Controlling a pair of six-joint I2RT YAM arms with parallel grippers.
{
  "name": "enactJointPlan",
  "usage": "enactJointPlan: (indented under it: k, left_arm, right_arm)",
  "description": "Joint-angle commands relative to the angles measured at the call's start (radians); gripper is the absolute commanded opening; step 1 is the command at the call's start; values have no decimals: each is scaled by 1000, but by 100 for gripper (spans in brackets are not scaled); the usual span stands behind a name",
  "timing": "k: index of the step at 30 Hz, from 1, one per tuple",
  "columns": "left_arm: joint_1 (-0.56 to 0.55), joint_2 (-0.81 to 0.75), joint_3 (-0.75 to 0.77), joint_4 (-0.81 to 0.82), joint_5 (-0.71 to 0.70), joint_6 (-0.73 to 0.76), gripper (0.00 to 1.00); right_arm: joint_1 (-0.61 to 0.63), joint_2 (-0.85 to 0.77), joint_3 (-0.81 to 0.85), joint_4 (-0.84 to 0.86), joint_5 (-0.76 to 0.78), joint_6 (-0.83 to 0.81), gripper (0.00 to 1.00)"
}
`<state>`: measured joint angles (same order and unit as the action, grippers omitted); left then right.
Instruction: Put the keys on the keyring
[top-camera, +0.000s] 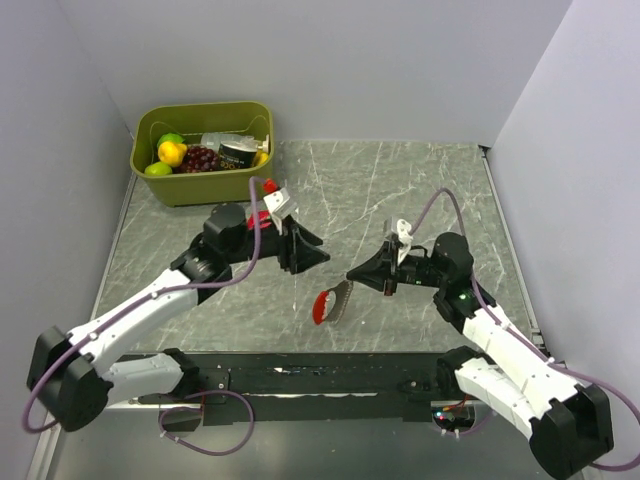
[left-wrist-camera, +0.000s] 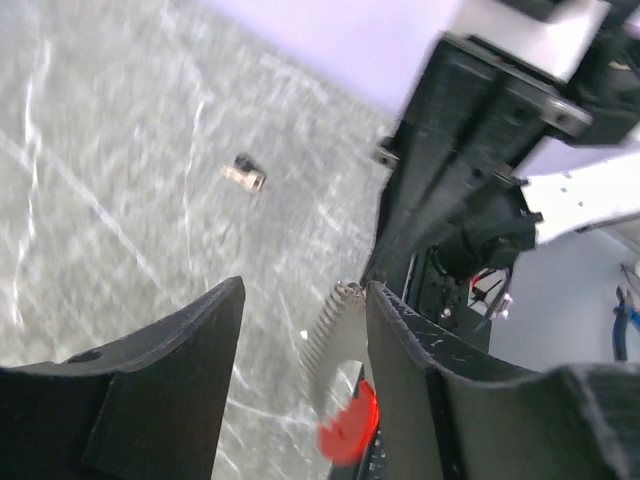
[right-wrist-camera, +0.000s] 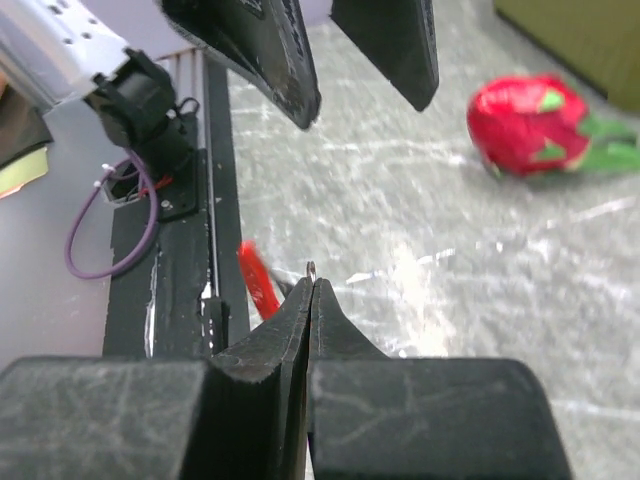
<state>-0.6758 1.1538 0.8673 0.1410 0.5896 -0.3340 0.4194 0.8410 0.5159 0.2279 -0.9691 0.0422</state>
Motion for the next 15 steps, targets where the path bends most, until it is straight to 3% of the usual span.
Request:
enactJointPlan:
  k: [1, 2, 9, 15]
  left_arm:
    - [-1, -80, -37, 112, 114, 134, 56]
    - [-1, -85, -37, 109, 142, 148, 56]
    - [-1, -72, -27, 144, 271, 145, 54]
    - [-21, -97, -39, 192, 314, 170, 58]
  right_arm:
    - [9, -57, 13, 105, -86, -33, 0]
    - [9, -71, 7, 132, -161, -62, 0]
    - [19, -117, -40, 301, -275, -50, 0]
    - [19, -132, -56, 425, -318, 18, 0]
